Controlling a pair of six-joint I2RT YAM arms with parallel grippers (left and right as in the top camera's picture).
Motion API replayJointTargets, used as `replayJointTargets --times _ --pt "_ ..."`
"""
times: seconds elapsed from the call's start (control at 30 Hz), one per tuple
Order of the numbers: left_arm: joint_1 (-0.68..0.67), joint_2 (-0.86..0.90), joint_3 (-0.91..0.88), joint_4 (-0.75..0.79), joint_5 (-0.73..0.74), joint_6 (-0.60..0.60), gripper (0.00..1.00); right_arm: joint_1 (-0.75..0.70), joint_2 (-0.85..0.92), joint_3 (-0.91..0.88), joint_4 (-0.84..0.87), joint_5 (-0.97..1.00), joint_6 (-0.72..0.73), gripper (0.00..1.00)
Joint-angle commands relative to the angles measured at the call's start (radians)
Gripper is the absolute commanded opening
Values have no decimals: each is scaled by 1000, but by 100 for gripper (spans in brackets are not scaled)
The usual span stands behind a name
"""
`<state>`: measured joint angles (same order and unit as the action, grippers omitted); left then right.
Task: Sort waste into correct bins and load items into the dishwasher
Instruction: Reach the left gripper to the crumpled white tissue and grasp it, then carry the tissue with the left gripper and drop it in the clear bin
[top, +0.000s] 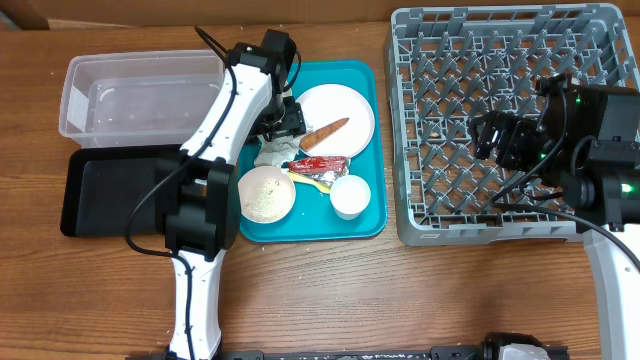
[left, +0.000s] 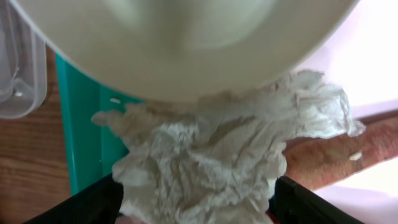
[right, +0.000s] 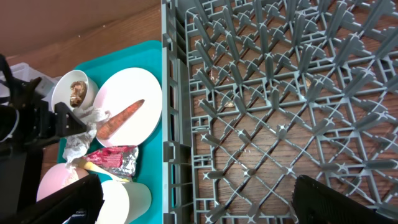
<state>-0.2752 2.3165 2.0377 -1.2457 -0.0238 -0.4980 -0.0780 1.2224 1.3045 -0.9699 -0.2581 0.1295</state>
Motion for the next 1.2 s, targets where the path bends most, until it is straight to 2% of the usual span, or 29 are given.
replayJointTargets --times 0.0,0.03,0.1,0.13,0.2,0.27,0.3,0.47,0.63,0.67,0.83,0.97,1.1,1.13,1.17 --pt "-6 45 11 32 -24 72 79 -2 3 26 2 -6 -3 100" --pt "-7 48 11 39 -24 76 74 -2 3 26 2 -6 -3 100" --pt "-6 48 11 56 -24 76 47 -2 3 26 2 -6 -3 100" --pt "-7 48 11 61 -25 76 43 -2 3 26 2 -6 -3 100" --pt "-7 51 11 69 -28 76 28 -2 3 26 0 -6 -3 100" --pt "-7 51 11 68 -27 76 5 -2 3 26 -3 -6 -3 100" --pt "-7 51 11 68 -21 76 4 -2 3 26 -5 -5 -3 100" --pt "-6 39 61 8 133 110 4 -2 3 26 -9 -6 -3 100" --pt "-1 30 398 -244 155 175 4 -2 3 26 -8 -6 -3 100" --pt "9 30 516 -306 154 194 4 -2 3 26 -7 -6 -3 100" --pt "91 30 747 -377 88 207 4 -2 3 26 -7 -6 -3 100" --pt "220 34 730 -339 -50 194 4 -2 3 26 -9 -6 -3 100" --pt "311 34 617 -260 -81 195 4 -2 3 26 -7 -6 -3 100" --pt "333 34 567 -224 -80 195 8 -2 3 26 -6 -6 -3 100" --pt "346 34 525 -193 -80 195 33 -2 3 26 -6 -6 -3 100"
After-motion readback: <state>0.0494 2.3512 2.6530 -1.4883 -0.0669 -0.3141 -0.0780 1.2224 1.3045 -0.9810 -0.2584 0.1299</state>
